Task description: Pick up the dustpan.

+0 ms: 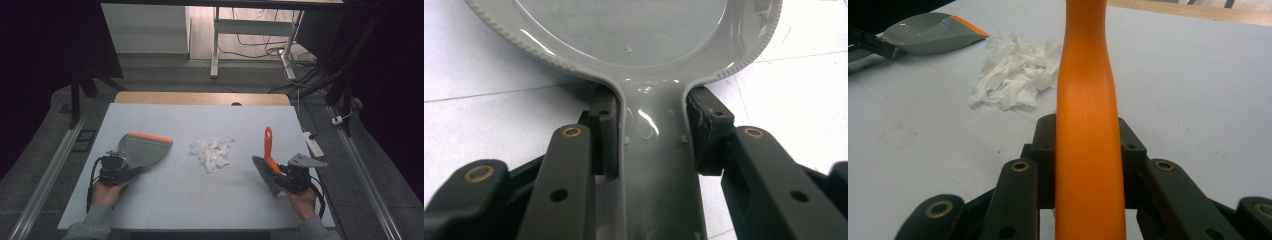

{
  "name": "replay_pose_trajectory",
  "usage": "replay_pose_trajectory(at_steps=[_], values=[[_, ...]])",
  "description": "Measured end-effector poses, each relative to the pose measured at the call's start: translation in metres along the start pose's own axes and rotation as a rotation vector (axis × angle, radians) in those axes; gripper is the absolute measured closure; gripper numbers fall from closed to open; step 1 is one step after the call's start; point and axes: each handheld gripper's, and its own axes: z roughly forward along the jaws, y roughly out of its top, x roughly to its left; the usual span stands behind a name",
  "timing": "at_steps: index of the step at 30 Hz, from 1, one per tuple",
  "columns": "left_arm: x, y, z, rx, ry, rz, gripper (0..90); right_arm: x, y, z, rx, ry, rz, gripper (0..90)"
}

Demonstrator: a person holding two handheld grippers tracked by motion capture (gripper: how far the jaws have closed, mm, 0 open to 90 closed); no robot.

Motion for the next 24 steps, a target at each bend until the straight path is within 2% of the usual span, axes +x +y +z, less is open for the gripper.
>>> replay_pose_trajectory(at_steps=[11, 17, 24], values=[[0.009, 0.000, -0.003, -0.022, 0.008, 0.009, 61.2, 0.000, 0.000, -0.001, -0.006, -0.003, -0.001, 70.2], [0.015, 0.000, -0.011, -0.066, -0.001, 0.017, 61.2, 0.000, 0.001, -0.003, -0.013, -0.005, 0.001, 70.2], [0.023, -0.001, -0.021, -0.115, -0.036, 0.025, 61.2, 0.000, 0.001, -0.003, -0.010, -0.010, -0.002, 70.2]])
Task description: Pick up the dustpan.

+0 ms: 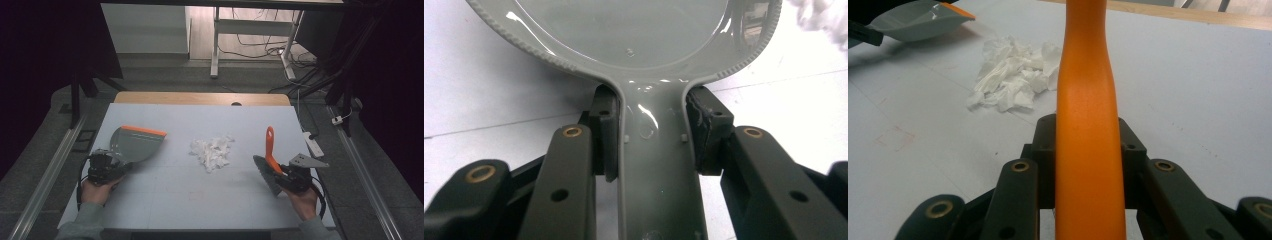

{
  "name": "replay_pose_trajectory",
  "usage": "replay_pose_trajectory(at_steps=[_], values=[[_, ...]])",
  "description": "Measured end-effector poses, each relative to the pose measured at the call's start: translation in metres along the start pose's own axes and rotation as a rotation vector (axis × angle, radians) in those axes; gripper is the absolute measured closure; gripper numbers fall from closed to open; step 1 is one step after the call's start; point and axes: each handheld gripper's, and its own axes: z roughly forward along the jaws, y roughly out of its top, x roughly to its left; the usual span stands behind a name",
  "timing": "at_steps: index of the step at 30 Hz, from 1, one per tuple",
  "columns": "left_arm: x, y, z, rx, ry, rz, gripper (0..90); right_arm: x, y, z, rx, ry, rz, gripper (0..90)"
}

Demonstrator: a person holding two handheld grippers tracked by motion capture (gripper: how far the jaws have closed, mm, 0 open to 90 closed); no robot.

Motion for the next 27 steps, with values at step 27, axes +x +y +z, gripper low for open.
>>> replay_pose_trajectory(at_steps=[27], values=[[0.017, 0.002, -0.033, -0.122, -0.022, 0.079, 61.3, 0.001, 0.001, -0.001, -0.014, -0.007, -0.004, 70.2]])
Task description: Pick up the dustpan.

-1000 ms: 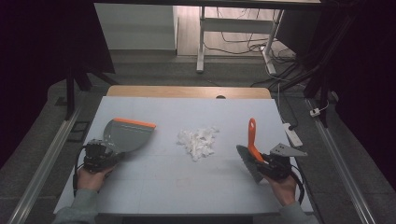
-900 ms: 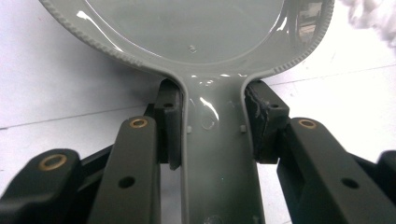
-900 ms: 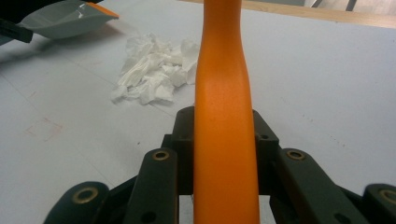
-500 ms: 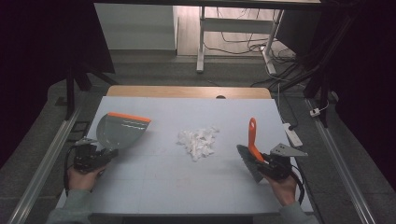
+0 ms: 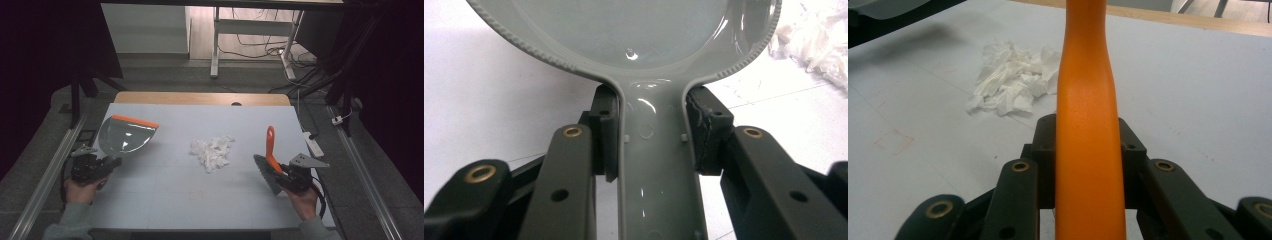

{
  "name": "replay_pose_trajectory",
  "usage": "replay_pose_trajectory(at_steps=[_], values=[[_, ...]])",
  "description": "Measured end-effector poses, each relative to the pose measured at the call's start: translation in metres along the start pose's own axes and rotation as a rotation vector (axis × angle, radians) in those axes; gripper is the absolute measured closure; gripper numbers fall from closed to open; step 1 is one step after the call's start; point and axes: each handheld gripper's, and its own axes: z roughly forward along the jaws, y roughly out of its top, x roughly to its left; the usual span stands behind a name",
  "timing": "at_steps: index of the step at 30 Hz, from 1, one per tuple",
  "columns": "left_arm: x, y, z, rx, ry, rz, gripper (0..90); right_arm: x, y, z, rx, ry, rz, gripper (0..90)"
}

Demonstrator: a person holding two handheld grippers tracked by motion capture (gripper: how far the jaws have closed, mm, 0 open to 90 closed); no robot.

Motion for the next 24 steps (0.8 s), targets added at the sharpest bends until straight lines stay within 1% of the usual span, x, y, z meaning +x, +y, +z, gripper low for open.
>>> replay_pose_trajectory(at_steps=[4, 5, 6, 7, 9, 11, 12, 16, 19, 24], values=[[0.000, 0.001, -0.003, -0.009, -0.015, 0.011, 61.3, 0.000, 0.001, -0.001, -0.007, -0.005, 0.005, 70.2], [-0.001, 0.002, -0.004, -0.010, -0.021, 0.016, 61.3, 0.000, 0.002, -0.002, -0.015, -0.005, 0.014, 70.2], [-0.001, 0.002, -0.004, -0.011, -0.028, 0.026, 61.3, 0.000, 0.002, -0.002, -0.015, -0.005, 0.014, 70.2], [-0.002, 0.003, -0.005, -0.016, -0.041, 0.038, 61.3, 0.000, 0.003, -0.002, -0.022, -0.002, 0.021, 70.2], [-0.002, 0.005, -0.007, -0.023, -0.062, 0.051, 61.4, 0.000, 0.006, -0.002, -0.040, 0.006, 0.040, 70.2], [-0.004, 0.006, -0.008, -0.025, -0.067, 0.069, 61.4, 0.001, 0.007, -0.001, -0.043, 0.008, 0.039, 70.2], [-0.006, 0.007, -0.009, -0.025, -0.072, 0.085, 61.3, 0.002, 0.008, 0.000, -0.043, 0.010, 0.036, 70.2], [-0.010, 0.010, -0.014, -0.036, -0.110, 0.114, 61.4, 0.003, 0.009, 0.000, -0.047, 0.010, 0.039, 70.3], [-0.012, 0.011, -0.017, -0.031, -0.121, 0.143, 61.4, 0.003, 0.010, 0.000, -0.051, 0.007, 0.038, 70.2], [-0.015, 0.012, -0.019, -0.019, -0.150, 0.170, 61.4, 0.004, 0.008, 0.000, -0.043, 0.008, 0.031, 70.2]])
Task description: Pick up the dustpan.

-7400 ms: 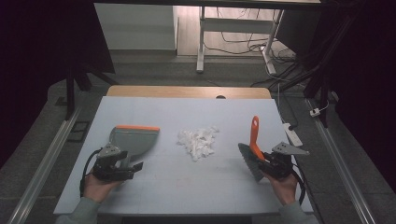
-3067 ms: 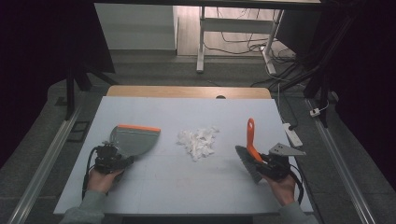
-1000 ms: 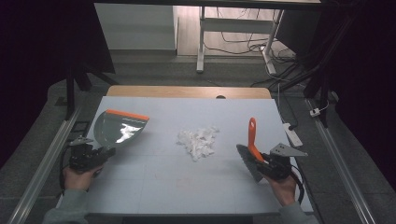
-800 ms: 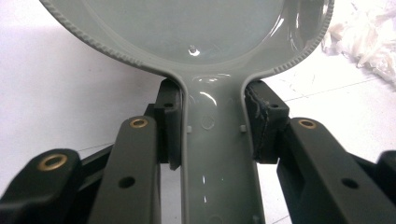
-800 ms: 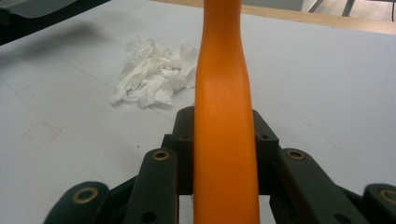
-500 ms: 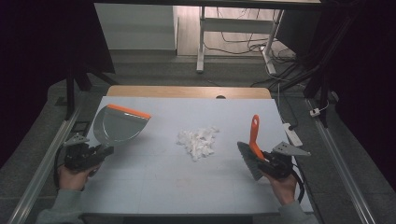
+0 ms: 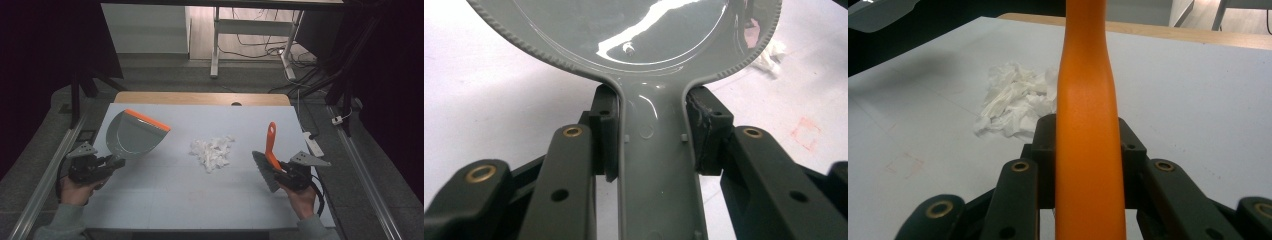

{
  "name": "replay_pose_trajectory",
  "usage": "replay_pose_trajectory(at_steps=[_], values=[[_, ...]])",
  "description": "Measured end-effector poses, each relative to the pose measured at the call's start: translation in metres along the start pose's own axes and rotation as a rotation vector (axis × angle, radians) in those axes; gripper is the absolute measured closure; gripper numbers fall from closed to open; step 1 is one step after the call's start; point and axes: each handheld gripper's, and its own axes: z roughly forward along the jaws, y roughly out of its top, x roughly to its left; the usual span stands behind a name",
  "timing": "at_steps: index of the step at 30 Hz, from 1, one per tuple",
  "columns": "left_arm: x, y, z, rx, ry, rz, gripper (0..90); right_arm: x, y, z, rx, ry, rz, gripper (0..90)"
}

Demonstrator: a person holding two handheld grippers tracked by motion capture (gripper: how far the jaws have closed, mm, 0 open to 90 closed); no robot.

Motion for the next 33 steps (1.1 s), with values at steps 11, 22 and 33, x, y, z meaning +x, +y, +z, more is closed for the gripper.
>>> replay_pose_trajectory(at_steps=[11, 22, 33], values=[[-0.014, 0.003, -0.003, 0.057, -0.060, 0.083, 61.4, 0.000, -0.001, -0.002, 0.000, -0.005, -0.009, 70.2], [-0.030, 0.003, 0.007, 0.105, -0.161, 0.140, 61.3, -0.001, -0.001, 0.000, 0.001, -0.006, -0.013, 70.2], [-0.045, 0.005, 0.015, 0.129, -0.244, 0.180, 61.3, -0.003, -0.001, -0.001, 0.000, -0.013, -0.009, 70.2]])
